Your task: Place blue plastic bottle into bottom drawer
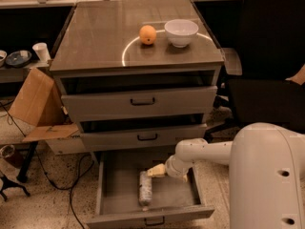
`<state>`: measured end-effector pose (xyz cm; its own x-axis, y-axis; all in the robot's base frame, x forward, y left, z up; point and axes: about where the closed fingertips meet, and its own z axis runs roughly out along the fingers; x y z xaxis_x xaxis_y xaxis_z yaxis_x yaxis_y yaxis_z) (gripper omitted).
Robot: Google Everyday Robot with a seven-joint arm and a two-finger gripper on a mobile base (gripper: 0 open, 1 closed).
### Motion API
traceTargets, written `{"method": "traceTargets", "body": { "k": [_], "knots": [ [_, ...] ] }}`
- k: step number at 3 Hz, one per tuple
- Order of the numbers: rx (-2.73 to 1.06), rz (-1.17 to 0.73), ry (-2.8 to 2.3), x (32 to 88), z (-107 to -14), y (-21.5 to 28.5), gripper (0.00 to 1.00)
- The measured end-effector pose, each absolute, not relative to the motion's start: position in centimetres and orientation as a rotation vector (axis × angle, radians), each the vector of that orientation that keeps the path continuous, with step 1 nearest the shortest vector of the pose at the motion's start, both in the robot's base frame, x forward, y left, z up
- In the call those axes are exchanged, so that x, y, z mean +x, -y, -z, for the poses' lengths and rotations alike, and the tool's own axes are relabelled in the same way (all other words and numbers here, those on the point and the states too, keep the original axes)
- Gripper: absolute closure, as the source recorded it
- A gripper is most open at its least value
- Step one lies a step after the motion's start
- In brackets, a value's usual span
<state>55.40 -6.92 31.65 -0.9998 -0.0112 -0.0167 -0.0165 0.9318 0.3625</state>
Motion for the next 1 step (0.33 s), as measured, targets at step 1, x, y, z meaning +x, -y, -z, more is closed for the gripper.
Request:
{"method": "traceTargets", "body": {
  "k": [1],
  "knots": [
    [-0.022,-0.577,-3.073,55.4,-31.65,6.92,0.0]
  ]
}}
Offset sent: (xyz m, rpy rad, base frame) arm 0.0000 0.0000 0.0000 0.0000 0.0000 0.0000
